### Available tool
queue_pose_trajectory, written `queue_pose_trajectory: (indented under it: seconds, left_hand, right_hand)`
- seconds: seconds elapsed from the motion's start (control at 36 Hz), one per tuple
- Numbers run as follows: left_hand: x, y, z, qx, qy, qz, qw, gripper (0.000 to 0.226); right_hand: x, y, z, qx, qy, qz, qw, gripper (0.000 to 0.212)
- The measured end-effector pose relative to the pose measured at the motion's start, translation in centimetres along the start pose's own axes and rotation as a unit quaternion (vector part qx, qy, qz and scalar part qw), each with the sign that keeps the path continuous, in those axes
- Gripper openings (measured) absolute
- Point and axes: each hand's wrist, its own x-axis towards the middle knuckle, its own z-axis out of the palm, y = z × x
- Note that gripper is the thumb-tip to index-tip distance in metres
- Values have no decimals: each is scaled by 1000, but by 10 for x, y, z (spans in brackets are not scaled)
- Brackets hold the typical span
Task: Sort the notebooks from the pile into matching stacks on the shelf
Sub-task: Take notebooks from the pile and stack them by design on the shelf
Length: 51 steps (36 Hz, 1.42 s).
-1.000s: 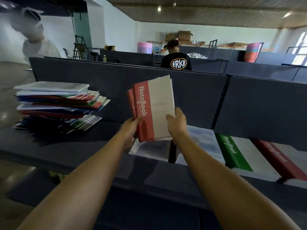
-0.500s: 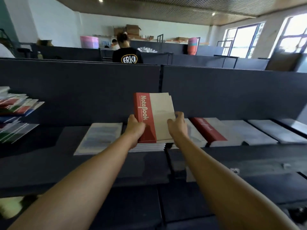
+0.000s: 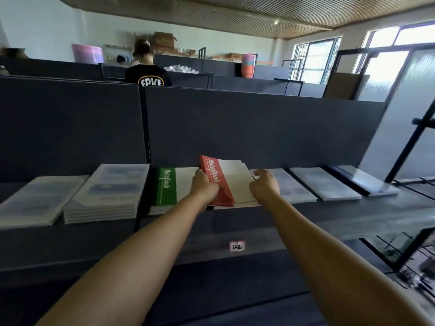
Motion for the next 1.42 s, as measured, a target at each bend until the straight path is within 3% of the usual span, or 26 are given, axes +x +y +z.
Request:
queue_pose_trajectory:
  seconds: [0.22,0.56,0.69,0.78,0.86,1.0,1.08,1.22,1.42]
  left_hand:
    - [6,11,29,145,33,-4,989,83]
    - [27,3,30,370,6,14,929,36]
    - [22,1,28,390,23,44,919,44]
    - [19,9,22,408,-16,72,910,58]
    - [14,18,17,422,-68,89,899,67]
    - [9,19,15,448,-132,84,880,88]
    - [10,16,15,488,-149,81,856,95]
    - [19,14,15,471,-137,73,869,93]
    - [22,15,16,487,-139,82,858,84]
  right_hand:
    - [34,28,-8,21,-34,-23,999,40]
    - [58,36,21,-25,-62,-22,998,46]
    - [68,46,27,-122,-69,-53,989,45]
    - [79,48,19,-66,-146,-66,985,67]
    - [86,47,3,-140,-233,-118,955,92]
    - [89,40,-10,-196,-363,-132,901,108]
    - [91,45,-6,-261,-345,-164,887,110]
    - [81,46,-12,-284,-254,-211,900,94]
    - [76,44,-13,-322,-249,-222,886,90]
